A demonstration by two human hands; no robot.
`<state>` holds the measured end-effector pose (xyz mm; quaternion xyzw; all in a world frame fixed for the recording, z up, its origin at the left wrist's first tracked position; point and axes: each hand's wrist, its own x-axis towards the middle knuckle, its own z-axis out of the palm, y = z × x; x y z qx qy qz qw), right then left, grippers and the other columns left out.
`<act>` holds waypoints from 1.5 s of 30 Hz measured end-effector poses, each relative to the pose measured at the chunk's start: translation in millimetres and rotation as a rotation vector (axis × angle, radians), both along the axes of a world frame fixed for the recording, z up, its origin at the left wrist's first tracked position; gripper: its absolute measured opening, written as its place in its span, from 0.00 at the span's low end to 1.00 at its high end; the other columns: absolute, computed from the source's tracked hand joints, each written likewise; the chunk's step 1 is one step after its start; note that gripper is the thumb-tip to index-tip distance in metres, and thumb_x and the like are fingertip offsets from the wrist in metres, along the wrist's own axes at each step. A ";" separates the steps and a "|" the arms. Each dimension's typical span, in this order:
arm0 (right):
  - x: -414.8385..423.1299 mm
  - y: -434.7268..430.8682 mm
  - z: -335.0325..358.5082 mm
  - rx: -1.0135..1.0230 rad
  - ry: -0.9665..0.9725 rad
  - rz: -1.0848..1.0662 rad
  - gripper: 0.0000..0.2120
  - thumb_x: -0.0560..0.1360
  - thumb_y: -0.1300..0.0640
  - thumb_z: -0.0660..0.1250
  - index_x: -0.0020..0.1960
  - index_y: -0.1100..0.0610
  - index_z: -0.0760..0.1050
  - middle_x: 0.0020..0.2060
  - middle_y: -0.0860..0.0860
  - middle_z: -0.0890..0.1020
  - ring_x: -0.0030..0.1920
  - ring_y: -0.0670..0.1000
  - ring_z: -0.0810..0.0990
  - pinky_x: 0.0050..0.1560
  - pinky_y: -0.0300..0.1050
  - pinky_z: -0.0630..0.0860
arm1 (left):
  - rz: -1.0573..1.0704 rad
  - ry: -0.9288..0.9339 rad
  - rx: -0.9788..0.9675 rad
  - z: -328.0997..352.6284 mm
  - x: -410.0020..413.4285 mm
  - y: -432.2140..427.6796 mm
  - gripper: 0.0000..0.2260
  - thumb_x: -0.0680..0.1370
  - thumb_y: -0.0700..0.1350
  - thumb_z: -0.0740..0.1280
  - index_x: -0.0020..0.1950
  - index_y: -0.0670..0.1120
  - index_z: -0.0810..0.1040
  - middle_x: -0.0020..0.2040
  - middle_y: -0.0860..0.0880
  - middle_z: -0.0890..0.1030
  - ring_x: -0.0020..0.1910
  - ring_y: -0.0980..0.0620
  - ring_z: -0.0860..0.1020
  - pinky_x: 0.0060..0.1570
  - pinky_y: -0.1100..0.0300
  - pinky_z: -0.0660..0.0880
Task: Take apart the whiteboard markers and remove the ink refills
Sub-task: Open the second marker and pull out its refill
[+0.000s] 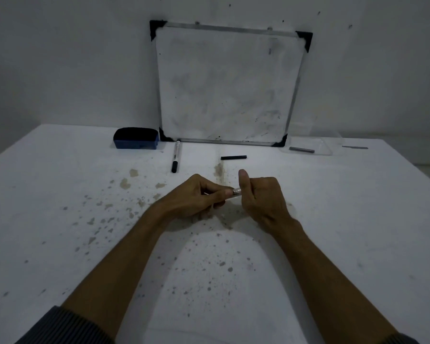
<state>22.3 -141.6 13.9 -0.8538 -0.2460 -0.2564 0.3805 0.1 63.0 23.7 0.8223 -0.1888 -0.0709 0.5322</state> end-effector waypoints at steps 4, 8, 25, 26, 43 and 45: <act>6.0 7.3 -1.4 0.153 0.366 -0.071 0.34 0.84 0.38 0.48 0.28 0.57 0.70 0.22 0.51 0.72 0.24 0.47 0.69 0.28 0.40 0.68 | 0.110 -0.175 0.001 -8.2 3.5 -9.1 0.10 0.80 0.58 0.70 0.61 0.65 0.83 0.37 0.63 0.87 0.29 0.60 0.78 0.35 0.71 0.74; 9.1 6.1 -1.1 0.113 0.475 -0.119 0.27 0.86 0.48 0.54 0.30 0.54 0.69 0.25 0.49 0.71 0.25 0.46 0.68 0.31 0.42 0.67 | 0.151 -0.295 0.087 -10.3 1.1 -14.1 0.14 0.81 0.56 0.70 0.64 0.54 0.85 0.39 0.70 0.85 0.31 0.61 0.80 0.37 0.70 0.76; 6.1 -23.9 -3.4 0.160 0.317 -0.021 0.16 0.85 0.43 0.57 0.43 0.50 0.72 0.39 0.48 0.82 0.35 0.38 0.78 0.36 0.33 0.74 | 0.007 0.459 -0.285 6.8 5.4 31.9 0.21 0.79 0.63 0.68 0.64 0.53 0.86 0.33 0.54 0.72 0.25 0.58 0.63 0.20 0.65 0.61; 7.9 -22.9 -7.5 0.129 0.356 -0.030 0.13 0.83 0.42 0.60 0.48 0.51 0.72 0.43 0.48 0.83 0.38 0.39 0.79 0.38 0.33 0.75 | 0.048 0.414 -0.304 5.5 5.4 24.0 0.20 0.79 0.62 0.68 0.63 0.53 0.86 0.33 0.54 0.73 0.25 0.58 0.65 0.21 0.65 0.63; 12.9 -27.2 -11.8 -0.030 0.354 -0.153 0.21 0.78 0.42 0.71 0.64 0.54 0.79 0.55 0.49 0.82 0.54 0.47 0.79 0.58 0.46 0.78 | 0.364 -0.207 -0.088 -26.0 14.7 9.4 0.13 0.82 0.56 0.68 0.65 0.56 0.83 0.38 0.55 0.85 0.29 0.59 0.79 0.30 0.63 0.79; 16.3 -26.1 -5.6 0.044 0.422 -0.163 0.18 0.80 0.42 0.67 0.63 0.52 0.79 0.54 0.47 0.82 0.49 0.44 0.79 0.50 0.46 0.81 | 0.361 -0.179 -0.123 -27.4 19.5 12.9 0.12 0.83 0.55 0.68 0.64 0.57 0.83 0.39 0.54 0.85 0.30 0.58 0.79 0.31 0.64 0.78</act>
